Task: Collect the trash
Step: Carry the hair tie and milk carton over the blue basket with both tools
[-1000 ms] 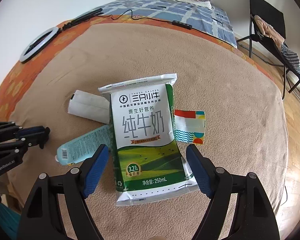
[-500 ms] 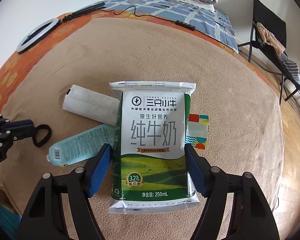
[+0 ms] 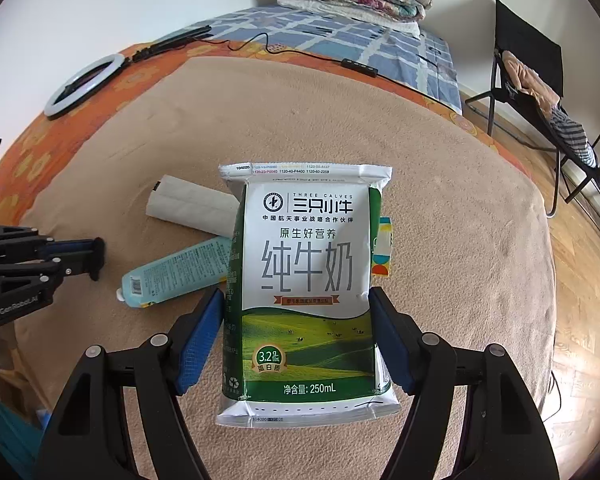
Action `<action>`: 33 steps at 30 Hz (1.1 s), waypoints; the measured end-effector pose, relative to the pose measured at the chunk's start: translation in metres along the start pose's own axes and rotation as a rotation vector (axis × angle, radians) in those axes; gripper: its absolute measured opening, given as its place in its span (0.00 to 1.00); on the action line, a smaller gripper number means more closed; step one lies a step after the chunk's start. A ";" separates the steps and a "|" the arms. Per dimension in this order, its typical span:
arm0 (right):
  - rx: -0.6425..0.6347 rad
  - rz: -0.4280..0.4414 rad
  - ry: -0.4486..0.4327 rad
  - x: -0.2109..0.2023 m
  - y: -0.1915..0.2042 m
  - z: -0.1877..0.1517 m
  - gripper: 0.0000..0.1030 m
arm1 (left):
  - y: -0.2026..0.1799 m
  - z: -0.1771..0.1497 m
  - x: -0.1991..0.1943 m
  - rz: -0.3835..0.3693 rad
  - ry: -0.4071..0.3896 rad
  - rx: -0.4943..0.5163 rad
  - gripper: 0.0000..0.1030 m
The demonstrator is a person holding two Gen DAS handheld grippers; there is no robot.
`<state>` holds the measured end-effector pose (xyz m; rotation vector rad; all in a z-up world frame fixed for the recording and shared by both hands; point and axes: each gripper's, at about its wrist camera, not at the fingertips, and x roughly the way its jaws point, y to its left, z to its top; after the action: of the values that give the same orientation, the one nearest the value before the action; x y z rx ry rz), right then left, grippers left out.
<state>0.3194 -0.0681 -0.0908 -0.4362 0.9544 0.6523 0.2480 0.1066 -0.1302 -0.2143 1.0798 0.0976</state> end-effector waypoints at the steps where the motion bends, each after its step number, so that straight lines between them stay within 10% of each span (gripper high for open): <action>1: -0.002 -0.003 -0.004 -0.002 0.000 -0.001 0.70 | -0.002 -0.001 -0.001 0.003 -0.005 0.005 0.01; 33: 0.012 0.147 -0.079 -0.118 0.058 -0.105 0.70 | -0.038 -0.099 -0.122 -0.139 -0.084 0.002 0.01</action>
<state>0.1674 -0.1266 -0.0477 -0.3296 0.9210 0.7913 0.1126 0.0511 -0.0625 -0.2806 0.9784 -0.0190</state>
